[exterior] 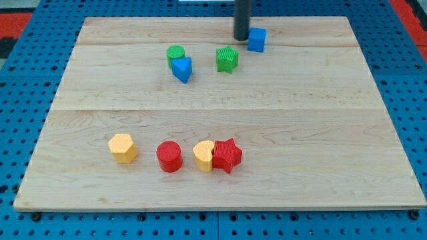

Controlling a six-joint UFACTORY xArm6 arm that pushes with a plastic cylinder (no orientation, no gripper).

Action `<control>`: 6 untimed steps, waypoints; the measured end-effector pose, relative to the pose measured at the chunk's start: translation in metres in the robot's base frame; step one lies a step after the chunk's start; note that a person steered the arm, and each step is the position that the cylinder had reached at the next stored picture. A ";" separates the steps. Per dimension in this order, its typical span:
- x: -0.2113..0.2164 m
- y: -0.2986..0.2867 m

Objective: Push the blue cube diagonally to the top right of the green star

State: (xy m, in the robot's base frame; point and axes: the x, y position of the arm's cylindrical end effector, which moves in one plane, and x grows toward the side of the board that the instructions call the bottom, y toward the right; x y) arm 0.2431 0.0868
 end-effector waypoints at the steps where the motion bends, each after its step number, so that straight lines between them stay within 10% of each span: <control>1: -0.001 0.021; 3: 0.078 0.007; 6: 0.036 0.052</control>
